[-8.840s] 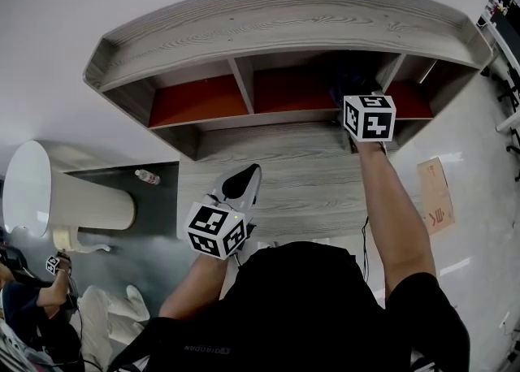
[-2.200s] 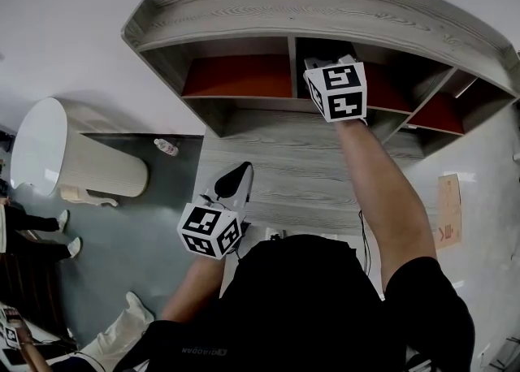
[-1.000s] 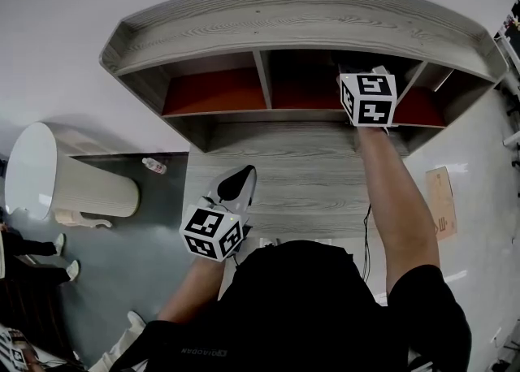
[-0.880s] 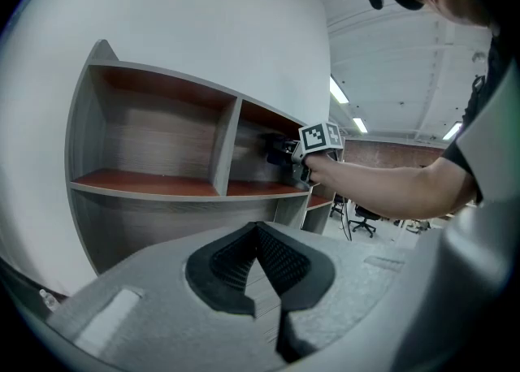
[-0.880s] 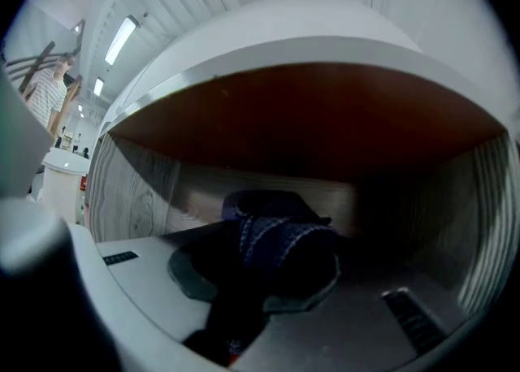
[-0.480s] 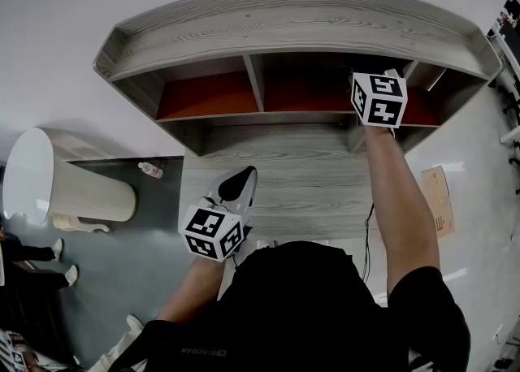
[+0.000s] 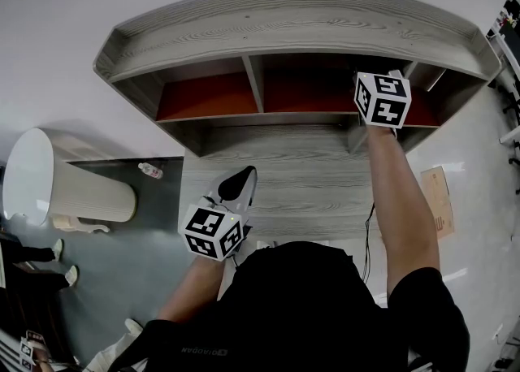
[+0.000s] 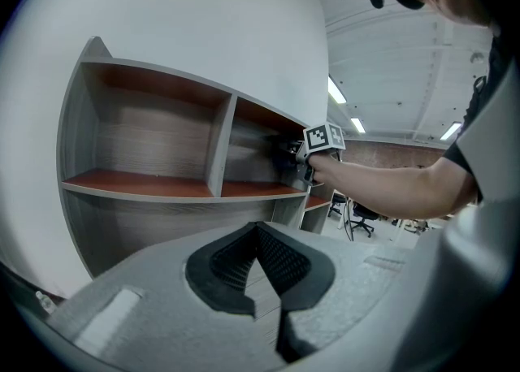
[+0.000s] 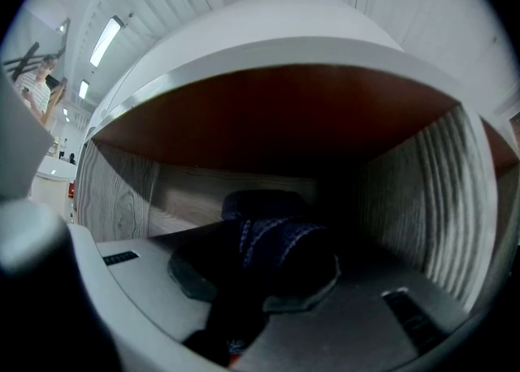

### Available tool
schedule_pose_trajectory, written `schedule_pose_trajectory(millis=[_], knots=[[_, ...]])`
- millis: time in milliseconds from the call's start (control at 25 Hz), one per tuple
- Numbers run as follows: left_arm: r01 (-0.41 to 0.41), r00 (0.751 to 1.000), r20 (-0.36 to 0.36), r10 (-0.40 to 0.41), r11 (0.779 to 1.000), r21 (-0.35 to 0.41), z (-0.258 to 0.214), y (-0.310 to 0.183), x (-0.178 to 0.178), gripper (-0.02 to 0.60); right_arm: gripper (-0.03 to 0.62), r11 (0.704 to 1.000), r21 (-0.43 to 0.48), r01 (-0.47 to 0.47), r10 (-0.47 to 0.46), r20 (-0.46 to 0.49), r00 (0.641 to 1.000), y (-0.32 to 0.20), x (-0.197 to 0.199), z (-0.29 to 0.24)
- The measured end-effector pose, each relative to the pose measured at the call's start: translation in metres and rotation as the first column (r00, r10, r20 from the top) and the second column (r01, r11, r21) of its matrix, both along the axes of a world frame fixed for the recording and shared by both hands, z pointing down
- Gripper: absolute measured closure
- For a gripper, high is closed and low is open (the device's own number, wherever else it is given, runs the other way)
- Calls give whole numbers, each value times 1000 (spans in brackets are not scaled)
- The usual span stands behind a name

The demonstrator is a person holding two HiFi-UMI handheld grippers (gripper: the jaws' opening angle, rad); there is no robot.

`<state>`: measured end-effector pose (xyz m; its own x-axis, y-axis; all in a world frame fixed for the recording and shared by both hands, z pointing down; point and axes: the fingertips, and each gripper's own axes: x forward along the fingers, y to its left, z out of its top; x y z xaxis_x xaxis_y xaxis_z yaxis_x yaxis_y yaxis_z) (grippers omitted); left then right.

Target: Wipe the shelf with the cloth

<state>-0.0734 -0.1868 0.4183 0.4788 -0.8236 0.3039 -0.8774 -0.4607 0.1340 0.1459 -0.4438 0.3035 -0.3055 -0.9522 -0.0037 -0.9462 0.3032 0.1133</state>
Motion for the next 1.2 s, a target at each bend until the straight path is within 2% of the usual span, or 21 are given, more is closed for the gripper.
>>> schedule_pose_trajectory(millis=[360,680,960,1200], knots=[[2,1000,-7,-2,1000,-1,1,0,-2,574,499,1000,2,6,-6,24,1000,3,0,0],[2,1000,-8,-2,1000,-6,3,1,-4,574,499,997,58,51,-56,78,995,20,-11,-7],[9,1000,-5,-10,1000,-6,3,3,-8,574,498,989,36,143,-145,67,987,35,-54,9],[29,1000,-4,-30,1000,-4,2,8,-16,574,497,971,-36,234,-234,11,972,40,-103,40]])
